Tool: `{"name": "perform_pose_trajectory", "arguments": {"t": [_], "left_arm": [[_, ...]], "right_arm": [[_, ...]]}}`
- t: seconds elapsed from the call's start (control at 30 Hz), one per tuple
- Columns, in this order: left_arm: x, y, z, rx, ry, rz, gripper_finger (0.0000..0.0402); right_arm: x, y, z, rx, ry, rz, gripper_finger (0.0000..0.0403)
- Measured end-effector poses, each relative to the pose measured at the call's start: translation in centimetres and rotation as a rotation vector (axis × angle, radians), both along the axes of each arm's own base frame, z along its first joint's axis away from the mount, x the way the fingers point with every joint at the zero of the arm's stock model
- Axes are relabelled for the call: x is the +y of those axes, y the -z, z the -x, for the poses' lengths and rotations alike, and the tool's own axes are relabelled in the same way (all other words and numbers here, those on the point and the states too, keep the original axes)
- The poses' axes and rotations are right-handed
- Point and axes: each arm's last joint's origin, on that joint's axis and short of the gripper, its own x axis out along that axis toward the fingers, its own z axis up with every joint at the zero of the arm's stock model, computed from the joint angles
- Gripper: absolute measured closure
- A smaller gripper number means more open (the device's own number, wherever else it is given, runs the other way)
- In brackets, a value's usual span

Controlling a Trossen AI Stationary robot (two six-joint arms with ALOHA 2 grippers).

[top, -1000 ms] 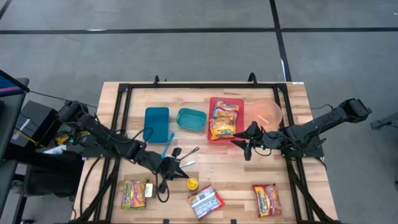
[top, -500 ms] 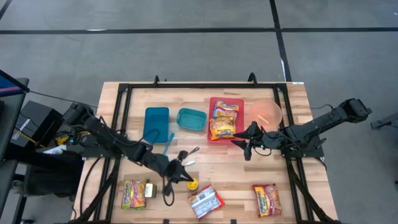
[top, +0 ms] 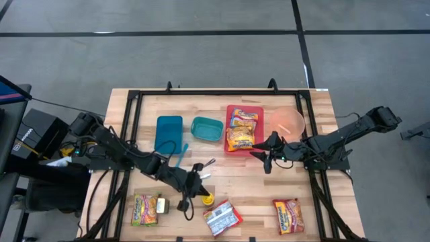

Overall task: Pick & Place Food Item
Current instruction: Put the yellow seasoning bottle into the blue bin

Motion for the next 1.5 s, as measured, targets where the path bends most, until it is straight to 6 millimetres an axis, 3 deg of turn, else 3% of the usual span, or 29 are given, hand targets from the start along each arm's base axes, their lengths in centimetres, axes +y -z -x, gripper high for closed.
{"name": "perform_pose_trajectory", "arguments": {"t": [0.27,0.57,0.7,1.03,1.33,1.5], "left_arm": [[1.4,-0.8,-0.2,0.023,-0.018,0.105,0.038],[1.3,-0.7,0.1,0.037,0.003,0.084,0.0227],[0.9,-1.0,0.2,0.046,0.018,0.059,0.0184],[-0.1,-4.0,0.1,0.065,-0.018,-0.073,0.0178],[-1.0,-2.6,-1.8,0.118,-0.012,-0.136,0.0179],[-1.5,-1.4,-2.9,0.25,-0.012,-0.196,0.0179]], "right_arm": [[0.0,0.0,0.0,0.004,0.0,0.001,0.0246],[0.0,0.1,0.0,0.009,0.002,0.003,0.0246],[0.0,0.1,0.0,0.01,0.002,0.004,0.0246],[0.0,0.1,0.0,0.01,0.002,0.004,0.0246],[0.0,0.1,0.0,0.013,0.001,0.004,0.0246],[0.0,0.1,0.0,0.013,0.001,0.005,0.0246]]}}
